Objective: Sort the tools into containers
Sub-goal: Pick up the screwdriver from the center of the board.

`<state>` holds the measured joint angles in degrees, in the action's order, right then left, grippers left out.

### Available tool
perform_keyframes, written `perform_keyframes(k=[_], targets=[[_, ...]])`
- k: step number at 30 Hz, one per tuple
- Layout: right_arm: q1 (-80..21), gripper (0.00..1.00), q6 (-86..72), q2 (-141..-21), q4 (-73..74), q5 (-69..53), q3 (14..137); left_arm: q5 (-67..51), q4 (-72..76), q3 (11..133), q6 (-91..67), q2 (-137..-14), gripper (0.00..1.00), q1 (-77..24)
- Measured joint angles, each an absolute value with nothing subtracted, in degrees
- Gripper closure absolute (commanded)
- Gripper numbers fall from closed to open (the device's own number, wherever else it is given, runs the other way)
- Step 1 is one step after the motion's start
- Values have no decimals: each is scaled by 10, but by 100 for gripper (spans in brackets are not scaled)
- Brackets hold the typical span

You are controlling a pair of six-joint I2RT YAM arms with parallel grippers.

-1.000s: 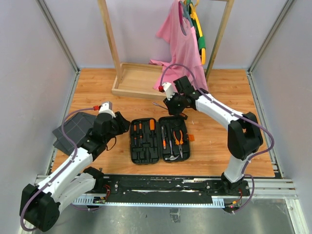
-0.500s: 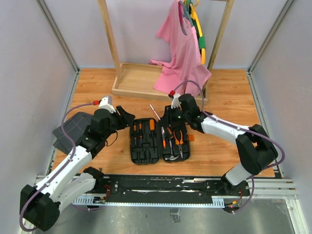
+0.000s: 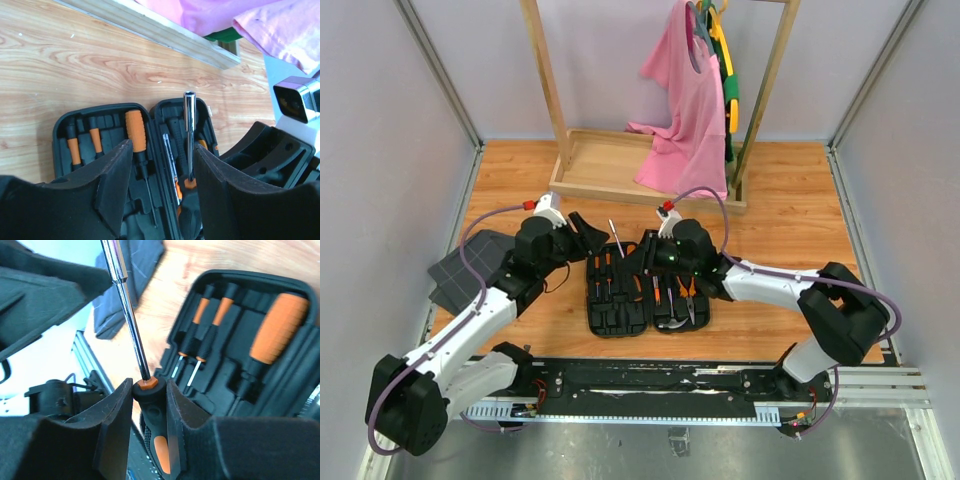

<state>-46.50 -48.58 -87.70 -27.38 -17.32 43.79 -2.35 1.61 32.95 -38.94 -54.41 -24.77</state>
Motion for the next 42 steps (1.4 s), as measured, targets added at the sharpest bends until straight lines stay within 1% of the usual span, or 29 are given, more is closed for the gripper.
perform_keyframes(k=[8,15,18,24,26,27,28,29,30,35,36,42], targets=[[-481,99,-541,-900,-339,-180,443,-42,55,329,-406,-567,44,-248],[-481,99,-566,-921,-371,-201,444,-62,83,321,-419,-587,50,-248],[-481,99,-571,-928,-378,-209,447,-70,92,321,-424,-597,60,-248],[-482,99,-572,-936,-387,-216,455,-83,102,321,-430,-605,88,-248],[-482,99,-570,-937,-387,-217,457,-85,104,321,-431,-605,96,-248],[-482,99,-566,-938,-384,-218,461,-87,106,321,-432,-605,98,-248],[-482,97,-564,-940,-382,-219,465,-87,108,321,-431,-605,99,-248],[-482,92,-560,-942,-379,-219,468,-86,108,321,-431,-604,100,-248],[-482,84,-555,-942,-374,-219,472,-86,108,321,-431,-604,99,-248],[-482,58,-533,-940,-353,-219,482,-82,107,321,-429,-599,99,-248],[-482,56,-530,-938,-351,-219,482,-83,107,321,-428,-598,99,-248],[-482,46,-514,-923,-349,-221,487,-82,101,321,-423,-594,99,-248]])
